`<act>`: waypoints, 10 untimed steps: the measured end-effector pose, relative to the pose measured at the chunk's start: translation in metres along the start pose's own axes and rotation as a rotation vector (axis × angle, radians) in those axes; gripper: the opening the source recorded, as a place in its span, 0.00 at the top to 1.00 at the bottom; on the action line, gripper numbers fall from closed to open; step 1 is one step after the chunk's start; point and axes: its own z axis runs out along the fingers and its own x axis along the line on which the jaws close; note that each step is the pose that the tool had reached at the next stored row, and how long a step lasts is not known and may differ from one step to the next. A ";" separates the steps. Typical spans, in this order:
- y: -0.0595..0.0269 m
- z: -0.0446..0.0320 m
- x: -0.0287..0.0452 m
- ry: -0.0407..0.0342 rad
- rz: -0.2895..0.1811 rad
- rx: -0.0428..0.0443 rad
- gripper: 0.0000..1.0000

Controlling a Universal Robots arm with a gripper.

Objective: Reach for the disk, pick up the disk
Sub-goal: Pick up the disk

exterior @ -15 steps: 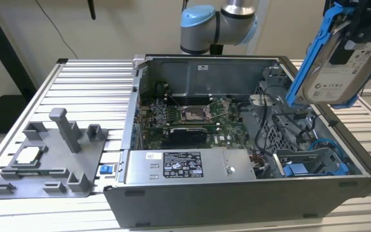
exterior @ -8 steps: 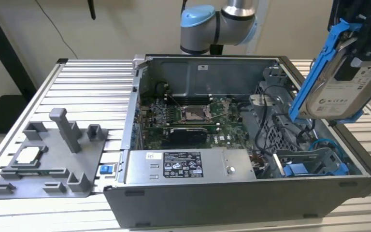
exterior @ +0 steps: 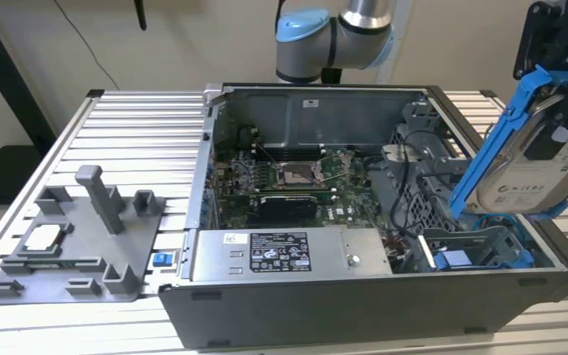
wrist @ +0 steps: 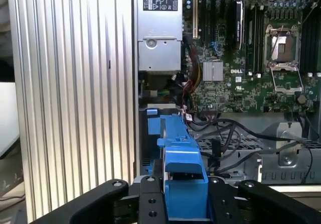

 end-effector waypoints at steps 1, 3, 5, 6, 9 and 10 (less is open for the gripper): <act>0.0004 0.0019 0.0020 -0.0002 0.000 0.0000 1.00; 0.0009 0.0054 0.0036 0.0000 0.000 0.0000 1.00; 0.0012 0.0089 0.0038 0.0001 -0.001 0.0000 1.00; 0.0013 0.0108 0.0039 0.0001 -0.002 -0.0001 1.00; 0.0014 0.0159 0.0040 -0.0002 -0.010 -0.0002 1.00; 0.0014 0.0164 0.0041 0.0002 -0.011 -0.0002 1.00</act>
